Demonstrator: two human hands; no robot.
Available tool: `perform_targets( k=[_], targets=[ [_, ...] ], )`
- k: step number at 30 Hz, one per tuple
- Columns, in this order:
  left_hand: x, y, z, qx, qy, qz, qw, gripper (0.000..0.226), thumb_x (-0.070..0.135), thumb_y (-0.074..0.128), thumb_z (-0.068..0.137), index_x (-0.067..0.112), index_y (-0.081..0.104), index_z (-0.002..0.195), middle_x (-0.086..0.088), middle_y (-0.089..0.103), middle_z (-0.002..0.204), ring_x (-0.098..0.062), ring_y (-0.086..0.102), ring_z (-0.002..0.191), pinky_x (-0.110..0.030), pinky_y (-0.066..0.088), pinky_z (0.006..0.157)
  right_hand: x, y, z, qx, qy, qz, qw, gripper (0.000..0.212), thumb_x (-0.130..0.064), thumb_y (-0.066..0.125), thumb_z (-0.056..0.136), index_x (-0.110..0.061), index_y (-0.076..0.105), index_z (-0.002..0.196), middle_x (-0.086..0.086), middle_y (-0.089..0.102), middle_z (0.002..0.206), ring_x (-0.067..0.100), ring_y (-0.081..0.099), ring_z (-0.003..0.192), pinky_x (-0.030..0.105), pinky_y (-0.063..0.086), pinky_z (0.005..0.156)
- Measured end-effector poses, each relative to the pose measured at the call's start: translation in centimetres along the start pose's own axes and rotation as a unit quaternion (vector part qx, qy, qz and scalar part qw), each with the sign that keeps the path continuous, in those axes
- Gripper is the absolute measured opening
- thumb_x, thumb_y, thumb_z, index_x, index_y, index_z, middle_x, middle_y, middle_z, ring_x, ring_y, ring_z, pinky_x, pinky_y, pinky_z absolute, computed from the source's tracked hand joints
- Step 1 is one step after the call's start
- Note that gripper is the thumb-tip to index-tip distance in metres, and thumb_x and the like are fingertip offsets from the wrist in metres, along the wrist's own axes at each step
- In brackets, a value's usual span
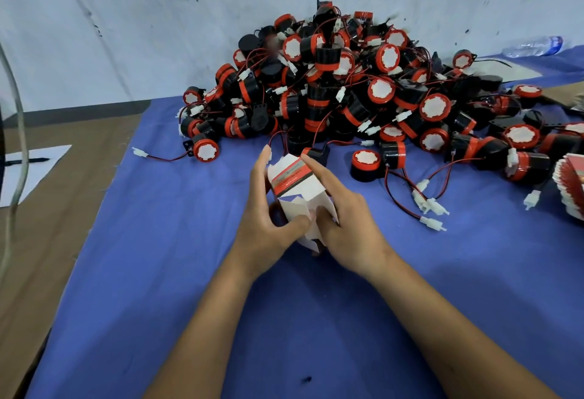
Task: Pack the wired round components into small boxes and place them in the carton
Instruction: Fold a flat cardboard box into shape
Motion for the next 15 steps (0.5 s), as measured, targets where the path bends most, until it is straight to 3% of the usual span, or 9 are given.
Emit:
perform_targets(
  k=[3,4,7,9,12,13,15],
  targets=[
    [0.3,-0.3,0.0,0.054,0.017,-0.047,0.997,0.098,0.033,0.077,0.080,0.039,0.021,0.160,-0.003,0.055,0.145,-0.018,0.064,0.125,-0.028,0.058,0.093,0.0,0.4,0.0,-0.009,-0.009,-0.021,1.000,0.082,0.015,0.045,0.093,-0.036,0.037,0.157,-0.013,0.060,0.142,0.000,0.065,0.098,0.017,0.056,0.071],
    [0.5,-0.5,0.0,0.073,0.022,-0.059,0.995,0.096,0.034,0.078,0.081,0.039,0.023,0.160,-0.004,0.060,0.138,-0.017,0.067,0.120,-0.024,0.058,0.088,0.0,0.4,0.0,-0.011,-0.004,-0.012,1.000,0.081,0.015,0.044,0.093,-0.036,0.039,0.155,-0.013,0.061,0.141,0.003,0.066,0.090,0.019,0.057,0.068],
    [0.7,-0.7,0.2,0.109,0.012,-0.088,0.990,0.083,0.037,0.078,0.082,0.042,0.035,0.153,0.003,0.068,0.126,-0.015,0.070,0.113,-0.026,0.058,0.086,0.0,0.5,0.1,-0.037,0.044,0.083,0.995,0.069,0.009,0.045,0.098,-0.038,0.048,0.149,-0.011,0.063,0.132,0.027,0.067,0.085,0.034,0.059,0.054],
    [0.7,-0.7,0.4,0.127,-0.023,-0.129,0.983,0.071,0.034,0.076,0.084,0.045,0.045,0.147,0.002,0.070,0.125,-0.020,0.070,0.114,-0.032,0.060,0.087,0.2,0.2,0.2,-0.064,0.067,0.154,0.984,0.058,0.000,0.052,0.098,-0.034,0.053,0.146,-0.001,0.065,0.127,0.031,0.068,0.092,0.035,0.058,0.059],
    [0.6,-0.8,0.7,0.148,-0.075,-0.206,0.964,0.051,0.025,0.066,0.088,0.040,0.056,0.137,-0.001,0.074,0.119,-0.032,0.072,0.111,-0.048,0.061,0.089,0.2,-0.4,0.2,-0.144,0.095,0.307,0.936,0.056,-0.015,0.061,0.093,-0.026,0.054,0.147,0.013,0.061,0.134,0.028,0.065,0.104,0.038,0.056,0.080],
    [0.6,-0.8,0.7,0.151,-0.085,-0.221,0.960,0.048,0.024,0.065,0.089,0.039,0.058,0.134,0.003,0.075,0.112,-0.028,0.073,0.106,-0.047,0.061,0.086,0.1,-0.5,0.1,-0.165,0.093,0.337,0.922,0.058,-0.018,0.065,0.091,-0.023,0.053,0.148,0.013,0.060,0.137,0.029,0.064,0.110,0.040,0.056,0.085],
    [0.7,-0.7,0.7,0.143,-0.095,-0.234,0.957,0.045,0.022,0.065,0.092,0.040,0.059,0.132,0.009,0.076,0.106,-0.022,0.074,0.101,-0.042,0.061,0.080,0.3,-0.6,0.1,-0.159,0.073,0.313,0.934,0.061,-0.020,0.072,0.088,-0.023,0.054,0.147,0.010,0.064,0.133,0.030,0.063,0.110,0.041,0.056,0.088]
  ],
)
Point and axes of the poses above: each hand's wrist, its own z-axis towards the middle knuckle, its own y-axis out of the palm, x = y × z, the point moved 2 cm from there along z, towards the middle knuckle
